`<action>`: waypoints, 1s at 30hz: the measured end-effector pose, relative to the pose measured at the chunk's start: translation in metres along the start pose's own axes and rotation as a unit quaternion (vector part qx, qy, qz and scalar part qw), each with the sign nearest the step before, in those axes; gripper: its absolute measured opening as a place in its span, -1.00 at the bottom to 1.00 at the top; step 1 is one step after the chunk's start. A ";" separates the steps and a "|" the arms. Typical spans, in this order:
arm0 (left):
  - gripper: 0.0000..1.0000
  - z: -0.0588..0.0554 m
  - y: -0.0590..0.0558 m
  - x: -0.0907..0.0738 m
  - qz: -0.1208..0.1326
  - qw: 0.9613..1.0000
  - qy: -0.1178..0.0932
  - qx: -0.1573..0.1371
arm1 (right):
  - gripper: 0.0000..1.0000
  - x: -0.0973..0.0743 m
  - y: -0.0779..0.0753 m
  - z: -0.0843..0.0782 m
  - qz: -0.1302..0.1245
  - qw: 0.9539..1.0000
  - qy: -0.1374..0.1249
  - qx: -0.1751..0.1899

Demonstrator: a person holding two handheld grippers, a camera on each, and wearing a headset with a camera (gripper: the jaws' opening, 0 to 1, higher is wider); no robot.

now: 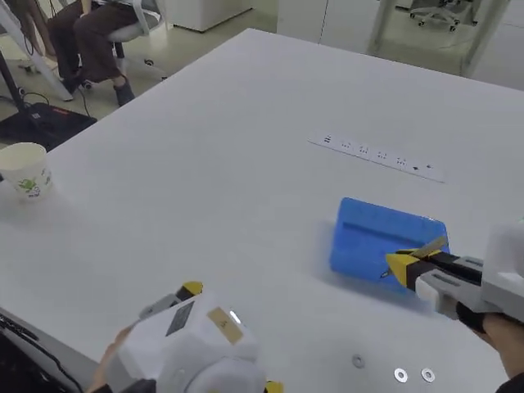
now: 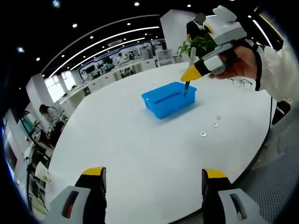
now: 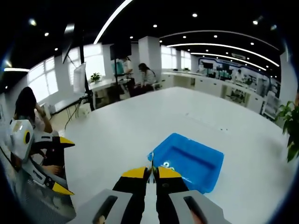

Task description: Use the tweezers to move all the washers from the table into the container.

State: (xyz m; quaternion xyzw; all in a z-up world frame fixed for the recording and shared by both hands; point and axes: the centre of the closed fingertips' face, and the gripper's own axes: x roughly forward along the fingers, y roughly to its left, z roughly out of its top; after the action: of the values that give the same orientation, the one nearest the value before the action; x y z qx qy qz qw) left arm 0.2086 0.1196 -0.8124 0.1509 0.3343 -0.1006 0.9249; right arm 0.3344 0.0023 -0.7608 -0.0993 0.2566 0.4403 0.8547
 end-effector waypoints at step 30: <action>0.67 0.005 -0.001 -0.002 -0.005 1.000 -0.014 -0.001 | -0.92 0.003 0.029 -0.077 0.013 0.997 0.069 0.009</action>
State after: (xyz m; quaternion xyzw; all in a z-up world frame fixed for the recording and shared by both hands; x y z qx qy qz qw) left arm 0.2097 0.1175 -0.8077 0.1466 0.3219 -0.1070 0.9292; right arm 0.2856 -0.0086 -0.8263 -0.1186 0.3201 0.4408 0.8302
